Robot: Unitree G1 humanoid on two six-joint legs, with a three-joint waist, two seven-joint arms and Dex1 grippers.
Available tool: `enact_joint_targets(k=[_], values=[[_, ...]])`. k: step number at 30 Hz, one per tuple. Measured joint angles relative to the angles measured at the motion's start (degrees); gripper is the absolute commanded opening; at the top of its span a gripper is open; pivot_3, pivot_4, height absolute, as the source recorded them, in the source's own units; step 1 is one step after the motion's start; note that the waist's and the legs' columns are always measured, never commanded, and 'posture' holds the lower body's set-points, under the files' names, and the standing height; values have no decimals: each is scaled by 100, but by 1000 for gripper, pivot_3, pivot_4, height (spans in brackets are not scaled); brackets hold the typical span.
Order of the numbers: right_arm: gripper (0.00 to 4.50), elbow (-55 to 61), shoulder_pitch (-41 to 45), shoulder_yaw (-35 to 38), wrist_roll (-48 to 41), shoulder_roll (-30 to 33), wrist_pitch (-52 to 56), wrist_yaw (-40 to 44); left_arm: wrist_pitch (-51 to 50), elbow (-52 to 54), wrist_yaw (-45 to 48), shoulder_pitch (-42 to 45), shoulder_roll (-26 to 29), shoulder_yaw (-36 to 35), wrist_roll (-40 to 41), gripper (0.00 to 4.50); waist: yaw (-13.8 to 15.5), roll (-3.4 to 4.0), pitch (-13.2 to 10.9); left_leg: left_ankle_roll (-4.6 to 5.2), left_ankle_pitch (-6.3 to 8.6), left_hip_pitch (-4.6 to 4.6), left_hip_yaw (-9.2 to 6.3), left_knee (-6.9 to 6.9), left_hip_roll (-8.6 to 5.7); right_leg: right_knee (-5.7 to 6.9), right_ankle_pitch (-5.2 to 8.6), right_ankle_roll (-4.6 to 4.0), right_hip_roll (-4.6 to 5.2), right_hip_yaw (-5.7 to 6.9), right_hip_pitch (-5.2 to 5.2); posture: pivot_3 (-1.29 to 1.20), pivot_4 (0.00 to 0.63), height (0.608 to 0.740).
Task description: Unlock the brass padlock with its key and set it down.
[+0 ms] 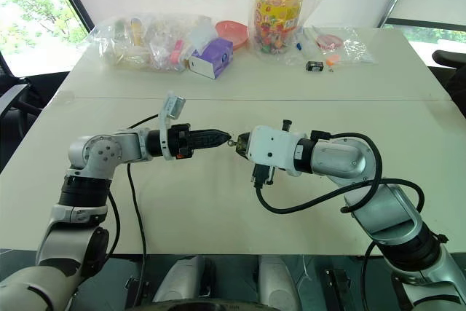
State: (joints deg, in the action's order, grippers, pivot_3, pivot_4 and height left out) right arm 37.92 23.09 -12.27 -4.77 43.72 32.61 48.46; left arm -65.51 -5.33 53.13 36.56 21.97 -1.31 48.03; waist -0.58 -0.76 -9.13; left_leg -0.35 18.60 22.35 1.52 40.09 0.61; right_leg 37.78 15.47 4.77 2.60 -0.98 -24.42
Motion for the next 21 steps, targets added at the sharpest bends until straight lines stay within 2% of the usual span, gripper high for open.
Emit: enact_joint_targets(k=[8, 11, 14, 15, 21], values=[[696, 0, 0, 0, 1, 2, 0, 20, 18, 100, 70, -22, -5, 82, -9, 2369, -3, 0, 0, 0, 0, 0, 0, 0, 0, 0, 0, 0, 0, 0, 0, 0, 150, 735], [696, 0, 0, 0, 0, 2, 0, 20, 94, 99, 96, -22, -5, 181, -59, 1567, 0, 0, 0, 0, 0, 0, 0, 0, 0, 0, 0, 0, 0, 0, 0, 0, 150, 735], [696, -36, 0, 0, 5, 16, 22, 20, 132, 121, 205, -22, -5, 245, -59, 162, -3, 0, 0, 0, 0, 0, 0, 0, 0, -1, 0, 0, 0, 0, 0, 0, 150, 735], [696, -62, -1, 0, 11, 19, 33, 20, 145, 144, 245, -22, -5, 270, -55, 27, -3, 0, 0, 0, 0, 0, 0, 0, 0, -1, 0, 0, 0, 0, 0, 0, 150, 735], [696, -98, -1, 0, 7, 24, 33, 26, 252, 164, 308, -34, -5, 311, -127, 27, -3, 0, 0, 0, 0, 0, 0, 0, 0, -1, 0, 0, 0, 0, 0, 0, 150, 735]])
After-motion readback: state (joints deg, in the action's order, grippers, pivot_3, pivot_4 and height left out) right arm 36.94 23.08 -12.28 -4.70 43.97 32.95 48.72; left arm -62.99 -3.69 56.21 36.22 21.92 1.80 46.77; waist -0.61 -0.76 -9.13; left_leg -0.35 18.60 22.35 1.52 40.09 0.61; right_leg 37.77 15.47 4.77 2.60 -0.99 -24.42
